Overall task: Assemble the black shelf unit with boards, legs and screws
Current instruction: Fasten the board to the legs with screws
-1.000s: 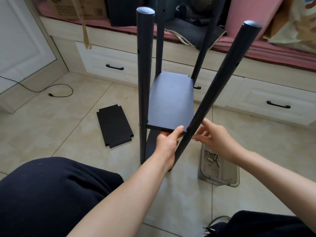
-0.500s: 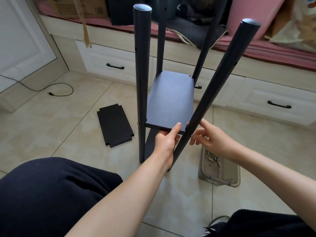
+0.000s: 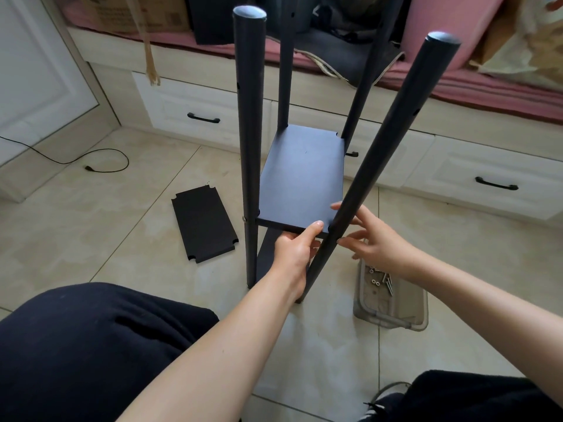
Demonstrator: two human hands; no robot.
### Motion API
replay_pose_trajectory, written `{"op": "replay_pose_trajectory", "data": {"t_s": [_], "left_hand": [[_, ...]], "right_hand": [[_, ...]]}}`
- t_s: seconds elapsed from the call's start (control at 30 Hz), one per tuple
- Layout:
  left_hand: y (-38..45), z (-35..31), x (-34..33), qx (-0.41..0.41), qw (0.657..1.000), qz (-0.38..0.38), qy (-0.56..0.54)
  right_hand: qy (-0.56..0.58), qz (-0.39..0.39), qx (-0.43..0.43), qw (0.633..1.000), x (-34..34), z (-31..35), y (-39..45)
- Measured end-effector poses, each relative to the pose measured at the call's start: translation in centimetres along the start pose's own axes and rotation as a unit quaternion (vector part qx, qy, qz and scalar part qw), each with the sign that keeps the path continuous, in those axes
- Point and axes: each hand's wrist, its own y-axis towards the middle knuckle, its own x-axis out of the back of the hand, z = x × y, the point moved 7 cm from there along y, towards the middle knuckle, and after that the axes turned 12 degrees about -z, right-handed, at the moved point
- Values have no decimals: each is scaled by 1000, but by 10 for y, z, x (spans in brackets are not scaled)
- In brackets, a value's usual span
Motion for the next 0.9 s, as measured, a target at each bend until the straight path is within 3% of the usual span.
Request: {"op": "replay_pose_trajectory", "data": {"t_s": [0.2,0.3,0.37,0.47,0.5,0.53,0.63,0.8,0.9], "left_hand": [[-6,-11,10,-21,992,-21,122],[-17,-21,18,-74,965,-21,249],[-26,-38,21,-220,898,-66,376],[-62,-67,3,-524,695,-114,478],[-69,-68,-5,-581,640,-102,493],[-69,-65,-10,-590,611,-86,521],[-50,-52,-15,-509,622,-20,595],[-37,-49,-27,-497,619,14,608],[-33,-49,-30,-494,626,12,603]], "right_hand": [[98,15,-72,992,4,3,8],[120,8,-128,985,4,-4,11],[116,1,-146,983,5,-7,13],[136,-5,-170,976,3,-10,14],[156,-1,-188,970,1,-11,14],[180,9,-209,961,-1,-12,13],[227,45,-246,941,-5,-9,11],[234,86,-269,930,2,-9,16],[250,61,-312,915,4,-18,22]]}}
